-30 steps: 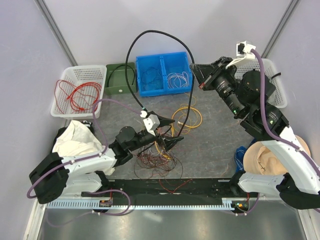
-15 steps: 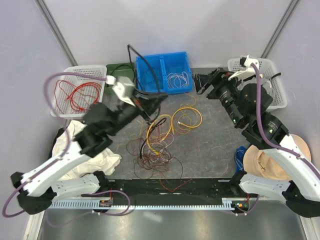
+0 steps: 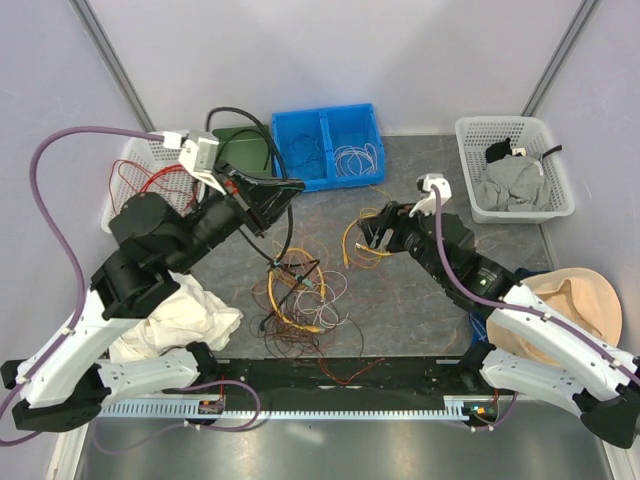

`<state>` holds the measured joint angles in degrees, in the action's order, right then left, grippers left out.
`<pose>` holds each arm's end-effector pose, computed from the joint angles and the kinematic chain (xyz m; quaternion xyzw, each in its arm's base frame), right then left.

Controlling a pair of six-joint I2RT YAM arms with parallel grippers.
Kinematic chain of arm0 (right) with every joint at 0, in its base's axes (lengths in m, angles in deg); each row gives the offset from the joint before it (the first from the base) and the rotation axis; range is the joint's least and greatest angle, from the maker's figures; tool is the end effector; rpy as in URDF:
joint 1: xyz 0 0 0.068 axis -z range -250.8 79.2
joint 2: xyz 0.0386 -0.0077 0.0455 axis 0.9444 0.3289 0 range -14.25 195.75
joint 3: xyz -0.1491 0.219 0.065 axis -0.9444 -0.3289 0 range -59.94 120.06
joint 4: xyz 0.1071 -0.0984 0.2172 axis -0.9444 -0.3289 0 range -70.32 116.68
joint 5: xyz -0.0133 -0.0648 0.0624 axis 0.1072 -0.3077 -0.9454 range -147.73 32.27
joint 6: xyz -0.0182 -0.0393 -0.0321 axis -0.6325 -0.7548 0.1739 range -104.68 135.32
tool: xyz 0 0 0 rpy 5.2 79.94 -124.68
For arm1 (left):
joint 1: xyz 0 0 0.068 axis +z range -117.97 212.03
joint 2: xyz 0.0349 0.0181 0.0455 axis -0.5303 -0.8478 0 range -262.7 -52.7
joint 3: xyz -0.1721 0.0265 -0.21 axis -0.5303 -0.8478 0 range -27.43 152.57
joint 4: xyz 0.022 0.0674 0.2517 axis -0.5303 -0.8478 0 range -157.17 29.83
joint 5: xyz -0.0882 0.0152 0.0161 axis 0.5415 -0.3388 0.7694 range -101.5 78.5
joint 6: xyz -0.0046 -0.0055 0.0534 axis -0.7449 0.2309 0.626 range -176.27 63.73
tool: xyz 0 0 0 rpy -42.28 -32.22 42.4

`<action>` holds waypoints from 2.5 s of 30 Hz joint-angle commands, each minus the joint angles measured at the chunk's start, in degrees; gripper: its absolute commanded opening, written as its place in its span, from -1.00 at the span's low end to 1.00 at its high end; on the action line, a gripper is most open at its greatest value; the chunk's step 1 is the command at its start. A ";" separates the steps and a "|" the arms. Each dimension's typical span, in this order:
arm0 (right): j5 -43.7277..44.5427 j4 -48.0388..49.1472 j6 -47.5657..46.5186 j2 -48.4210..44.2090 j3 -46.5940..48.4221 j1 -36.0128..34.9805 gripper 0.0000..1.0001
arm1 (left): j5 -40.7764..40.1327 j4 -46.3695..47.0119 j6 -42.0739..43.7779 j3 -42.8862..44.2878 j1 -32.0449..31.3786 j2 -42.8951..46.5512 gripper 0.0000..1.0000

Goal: Untangle the cables

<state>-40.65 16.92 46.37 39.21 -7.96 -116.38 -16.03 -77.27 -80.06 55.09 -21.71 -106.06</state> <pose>0.1581 0.1464 0.3582 -0.0032 0.7701 0.2989 0.5635 0.0935 -0.1227 0.5200 0.1326 0.6150 -0.4670 0.6214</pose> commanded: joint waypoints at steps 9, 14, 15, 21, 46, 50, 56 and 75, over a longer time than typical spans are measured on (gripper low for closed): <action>-22.54 30.85 7.45 -3.97 -14.62 -0.30 0.58 | -5.13 1.00 -3.72 -3.49 -0.05 -1.31 -0.96; -19.90 29.63 4.99 -6.34 -17.00 -0.30 0.58 | -4.34 6.64 -6.00 -8.42 0.65 0.45 -0.97; -19.46 27.88 4.64 -6.17 -17.18 -0.30 0.58 | -4.43 6.91 -6.00 -9.04 0.65 0.45 -0.96; -22.08 32.59 9.36 -2.21 -23.93 -0.30 0.55 | -6.19 6.56 -5.83 -9.40 0.74 0.10 -0.96; -25.17 63.12 55.00 9.93 -41.27 -1.09 0.88 | -9.70 9.54 -3.63 -15.02 0.74 4.76 -0.97; -23.59 58.37 53.15 9.12 -39.95 -1.53 0.88 | -10.14 10.16 -3.37 -15.90 0.74 5.37 -0.96; -25.34 65.82 55.17 19.31 -38.37 -3.80 0.84 | -9.09 10.51 -3.37 -15.99 0.74 5.55 -0.96; -19.10 87.01 55.09 44.37 -29.14 -6.36 -0.40 | -7.24 9.37 -5.47 -18.80 0.82 8.54 -0.97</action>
<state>-62.33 92.85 101.08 81.32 -39.41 -122.96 -24.34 -70.10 -84.52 36.73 -21.07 -99.18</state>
